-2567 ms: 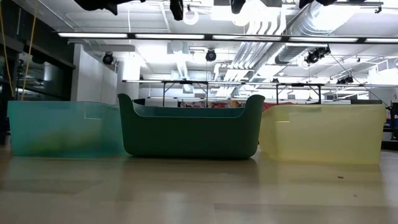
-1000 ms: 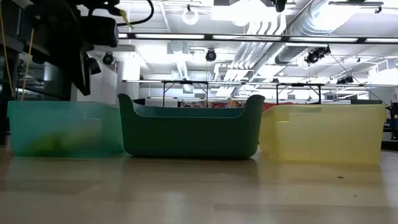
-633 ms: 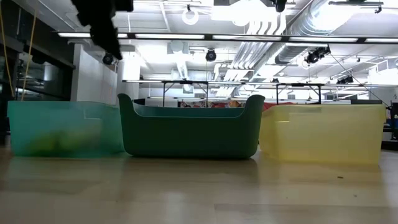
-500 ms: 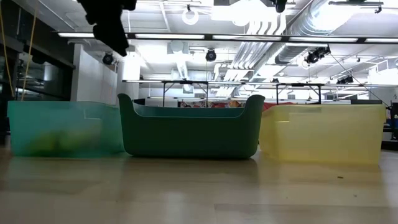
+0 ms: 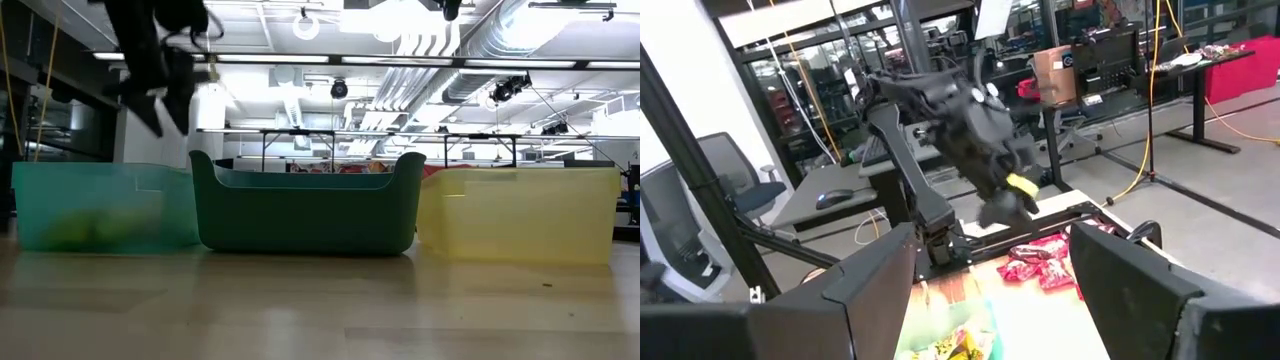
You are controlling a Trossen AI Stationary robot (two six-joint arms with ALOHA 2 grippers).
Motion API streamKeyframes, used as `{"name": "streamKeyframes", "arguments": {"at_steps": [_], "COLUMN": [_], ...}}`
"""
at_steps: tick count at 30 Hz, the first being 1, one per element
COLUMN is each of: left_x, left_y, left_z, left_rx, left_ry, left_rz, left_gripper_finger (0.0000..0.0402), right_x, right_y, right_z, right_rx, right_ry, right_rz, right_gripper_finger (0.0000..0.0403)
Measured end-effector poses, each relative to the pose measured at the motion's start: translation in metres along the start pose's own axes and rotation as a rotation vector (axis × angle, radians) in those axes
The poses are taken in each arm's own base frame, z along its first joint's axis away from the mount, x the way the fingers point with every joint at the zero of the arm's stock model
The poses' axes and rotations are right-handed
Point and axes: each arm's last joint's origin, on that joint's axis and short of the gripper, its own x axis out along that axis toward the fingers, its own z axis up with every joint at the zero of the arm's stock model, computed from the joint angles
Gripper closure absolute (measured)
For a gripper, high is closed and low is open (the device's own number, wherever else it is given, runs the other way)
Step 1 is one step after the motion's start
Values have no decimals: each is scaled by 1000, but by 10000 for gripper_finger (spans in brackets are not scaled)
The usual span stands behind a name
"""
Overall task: Sort candy
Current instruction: Put the yellow candy into the light green bin
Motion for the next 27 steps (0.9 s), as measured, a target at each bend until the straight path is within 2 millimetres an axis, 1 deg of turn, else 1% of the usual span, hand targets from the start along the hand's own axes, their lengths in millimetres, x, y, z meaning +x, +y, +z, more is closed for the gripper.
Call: {"name": "streamKeyframes", "arguments": {"at_steps": [3,6,8,10,14,17,22,27], "left_x": [26,50,63,74,94,112,138,149], "left_y": [7,16,25,33,52,59,63,60], "left_z": [-15,-25,-27,-24,-9,2,10,16], "left_rx": [-142,-307,-403,-468,-467,-425,-358,-357], "left_ry": [27,9,-18,-50,-58,-8,90,75], "left_rz": [45,68,101,127,191,186,237,294], "left_gripper_finger": [153,153,153,154,158,158,159,159], "right_x": [0,0,0,0,0,0,0,0], "right_y": [0,0,0,0,0,0,0,0], "right_z": [0,0,0,0,0,0,0,0], "right_rx": [27,25,24,23,21,15,33,33], "right_ry": [0,0,0,0,0,0,-1,-1], "right_rz": [0,0,0,0,0,-3,-6,-6], "right_gripper_finger": [142,142,142,142,142,142,142,142]}}
